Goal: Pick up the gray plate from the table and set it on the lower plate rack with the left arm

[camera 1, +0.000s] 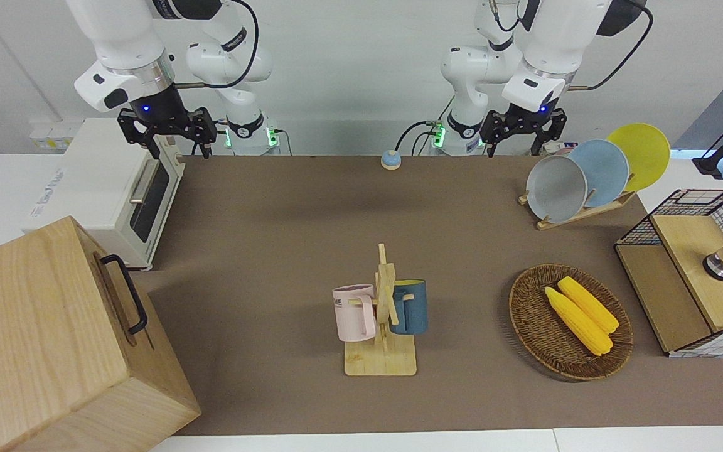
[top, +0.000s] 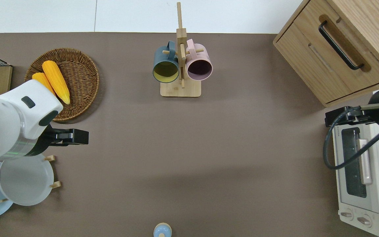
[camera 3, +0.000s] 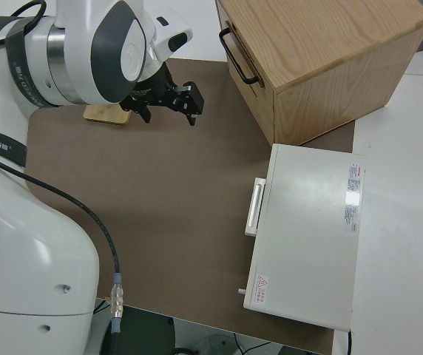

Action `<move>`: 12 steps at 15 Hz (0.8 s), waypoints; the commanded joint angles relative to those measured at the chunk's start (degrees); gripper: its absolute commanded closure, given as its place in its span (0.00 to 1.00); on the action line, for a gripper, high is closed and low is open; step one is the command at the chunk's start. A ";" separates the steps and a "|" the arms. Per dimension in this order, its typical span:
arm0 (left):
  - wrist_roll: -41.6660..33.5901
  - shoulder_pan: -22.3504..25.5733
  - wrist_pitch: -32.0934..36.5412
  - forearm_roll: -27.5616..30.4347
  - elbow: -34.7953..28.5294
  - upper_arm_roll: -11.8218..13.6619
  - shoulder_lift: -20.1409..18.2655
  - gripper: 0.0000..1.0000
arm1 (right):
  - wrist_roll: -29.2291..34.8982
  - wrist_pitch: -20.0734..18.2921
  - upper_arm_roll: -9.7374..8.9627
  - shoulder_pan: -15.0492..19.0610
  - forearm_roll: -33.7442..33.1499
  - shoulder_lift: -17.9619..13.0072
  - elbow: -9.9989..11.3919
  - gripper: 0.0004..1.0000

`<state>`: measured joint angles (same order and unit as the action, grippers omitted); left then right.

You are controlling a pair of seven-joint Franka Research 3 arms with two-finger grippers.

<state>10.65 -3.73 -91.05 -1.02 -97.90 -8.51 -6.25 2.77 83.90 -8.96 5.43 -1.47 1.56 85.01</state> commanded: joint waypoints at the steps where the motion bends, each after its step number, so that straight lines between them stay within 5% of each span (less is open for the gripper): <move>1: -0.45 -1.72 1.40 -1.17 1.30 2.00 0.80 0.00 | 0.22 -0.05 0.34 -0.42 0.15 0.02 -0.37 0.02; 6: -6.41 -1.64 0.96 -0.82 1.30 5.43 1.59 0.00 | 0.22 -0.05 0.34 -0.42 0.15 0.02 -0.37 0.02; 12: -6.87 -1.64 1.05 -1.08 2.36 5.43 1.68 0.00 | 0.22 -0.05 0.34 -0.42 0.15 0.02 -0.37 0.02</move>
<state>4.34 -4.23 -91.03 -1.16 -97.34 -3.65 -5.35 2.77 83.90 -8.96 5.43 -1.47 1.56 85.01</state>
